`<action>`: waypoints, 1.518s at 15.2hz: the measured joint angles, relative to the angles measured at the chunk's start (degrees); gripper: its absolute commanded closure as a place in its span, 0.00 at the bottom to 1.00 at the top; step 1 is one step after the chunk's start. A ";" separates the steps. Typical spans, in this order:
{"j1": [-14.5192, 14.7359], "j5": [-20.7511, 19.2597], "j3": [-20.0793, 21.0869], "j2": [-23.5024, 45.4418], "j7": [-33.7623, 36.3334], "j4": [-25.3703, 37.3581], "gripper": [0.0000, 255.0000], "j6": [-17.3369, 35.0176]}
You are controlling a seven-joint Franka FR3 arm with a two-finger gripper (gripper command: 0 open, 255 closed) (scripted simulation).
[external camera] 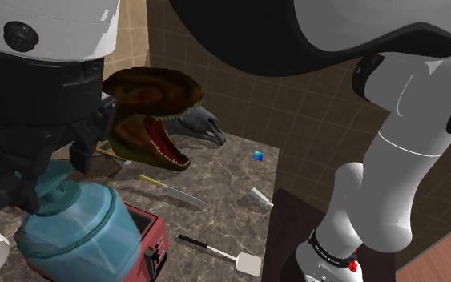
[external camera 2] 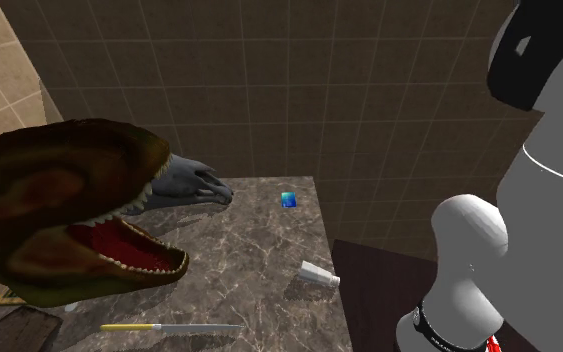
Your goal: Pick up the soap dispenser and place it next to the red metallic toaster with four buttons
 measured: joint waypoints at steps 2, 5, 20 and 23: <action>3.21 -4.42 1.59 6.21 3.65 7.24 1.00 -2.93; 8.52 -9.64 2.46 13.46 7.28 16.23 1.00 -6.74; 17.41 -16.81 1.63 25.10 12.92 25.00 1.00 -6.47; 15.92 -16.22 1.87 23.82 13.82 20.28 1.00 -3.21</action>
